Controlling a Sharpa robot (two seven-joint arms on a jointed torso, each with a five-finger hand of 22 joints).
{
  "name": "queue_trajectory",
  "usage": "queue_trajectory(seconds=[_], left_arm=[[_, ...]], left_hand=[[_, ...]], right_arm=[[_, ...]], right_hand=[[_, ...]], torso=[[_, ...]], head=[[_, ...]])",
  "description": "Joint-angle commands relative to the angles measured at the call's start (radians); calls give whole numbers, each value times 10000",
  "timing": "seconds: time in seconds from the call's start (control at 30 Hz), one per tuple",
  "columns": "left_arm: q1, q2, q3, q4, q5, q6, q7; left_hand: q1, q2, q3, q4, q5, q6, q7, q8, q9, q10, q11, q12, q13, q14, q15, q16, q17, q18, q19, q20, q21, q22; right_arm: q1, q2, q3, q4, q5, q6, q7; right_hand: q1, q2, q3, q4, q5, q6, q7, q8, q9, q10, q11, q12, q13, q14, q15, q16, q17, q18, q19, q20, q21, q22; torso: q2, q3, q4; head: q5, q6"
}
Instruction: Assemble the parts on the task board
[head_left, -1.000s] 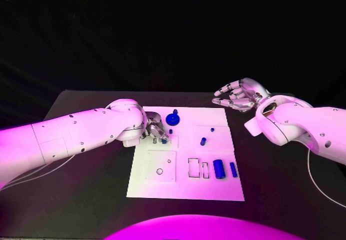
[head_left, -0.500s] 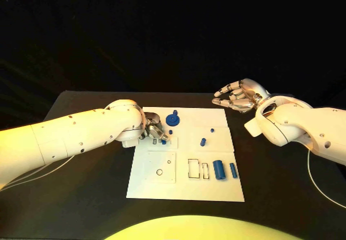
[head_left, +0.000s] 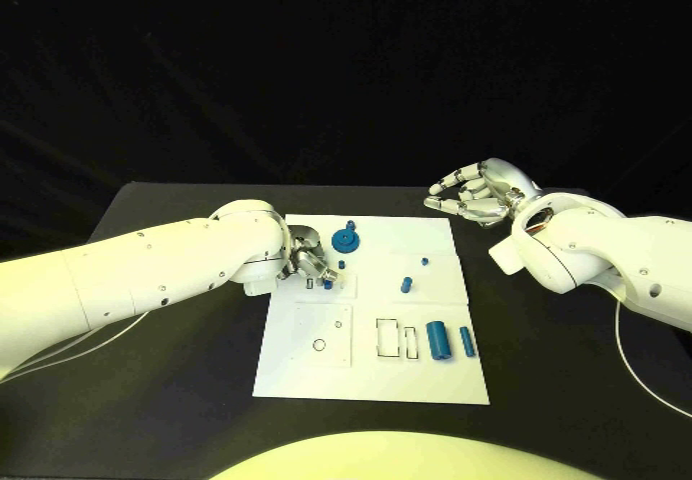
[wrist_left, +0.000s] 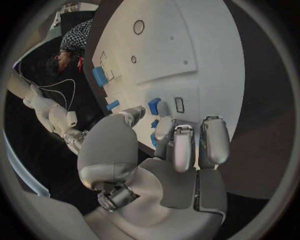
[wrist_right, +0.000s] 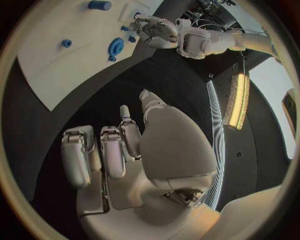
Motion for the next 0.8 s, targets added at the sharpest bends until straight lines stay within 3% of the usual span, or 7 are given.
queue_trajectory(seconds=[0.03,0.23,0.37,0.43,0.53,0.63,0.8], left_arm=[[-2,-12,20,35,128,-31,96],[-1,-155,123,182,341,-269,109],[17,-311,359,317,669,-426,120],[70,-384,464,355,861,-530,134],[217,-452,625,337,1026,-580,165],[461,-487,737,235,1107,-556,203],[821,-341,810,-210,1050,-408,241]], left_hand=[[-95,5,-132,3,-85,29,14,-67,14,15,-32,21,-4,896,-33,22,2016,-53,-10,-53,-49,0],[-143,14,-270,8,-136,-16,25,-101,19,-86,-23,-116,-194,864,-30,-26,1896,-36,-56,-51,-83,-73],[2,51,-425,-13,-78,-219,93,-218,19,-279,32,-321,-463,812,9,-105,1710,11,-212,-24,-197,-305],[229,112,-542,-9,10,-512,217,-446,-46,-479,131,-500,-706,797,86,-131,1660,38,-316,34,-279,-448],[530,179,-663,-13,75,-796,381,-765,-184,-612,274,-552,-805,781,207,-159,1607,73,-434,133,-375,-616],[618,184,-725,-16,78,-869,431,-873,-236,-617,320,-518,-776,790,247,-147,1636,76,-436,167,-381,-619],[766,177,-832,-14,83,-944,504,-1014,-307,-812,386,-680,-1012,771,308,-172,1579,100,-505,215,-437,-720]], right_arm=[[-9,-4,1,0,-63,65,125],[-13,-14,1,-17,-42,19,157],[-15,-17,0,-54,-37,-6,172],[-16,-18,0,-78,-35,-15,176],[-16,-20,0,-111,-34,-30,181],[-16,-23,0,-136,-34,-45,179],[-15,-26,0,-151,-35,-54,173]], right_hand=[[-287,41,-71,31,-210,21,-9,52,1,-31,-9,-39,501,869,-50,-67,1901,-115,1020,-78,-54,2574],[-545,57,-212,33,-46,1,-14,73,1,-48,-12,-55,478,856,-55,-89,1850,-101,997,-83,-105,2544],[-564,59,-224,33,-48,-2,-15,75,1,-54,-12,-61,471,852,-54,-97,1830,-97,991,-84,-119,2535],[-576,60,-232,33,-50,-4,-14,75,1,-60,-13,-67,464,850,-54,-100,1823,-97,990,-84,-122,2534],[-581,60,-235,32,-50,-7,-14,74,0,-62,-13,-69,461,850,-54,-100,1822,-99,994,-84,-114,2539],[-595,65,-243,31,-52,-15,-13,72,-1,-59,-12,-66,464,850,-55,-100,1825,-99,993,-84,-115,2538],[-596,83,-247,21,-12,-30,-12,69,-4,-54,-11,-60,470,851,-56,-99,1828,-98,992,-84,-118,2536]], torso=[[-3,9,-7],[-11,1,2],[-14,15,-1],[-18,21,4],[-18,18,5],[1,14,0],[15,19,-9]], head=[[17,0],[18,49],[26,86],[33,112],[42,135],[64,161],[100,217]])
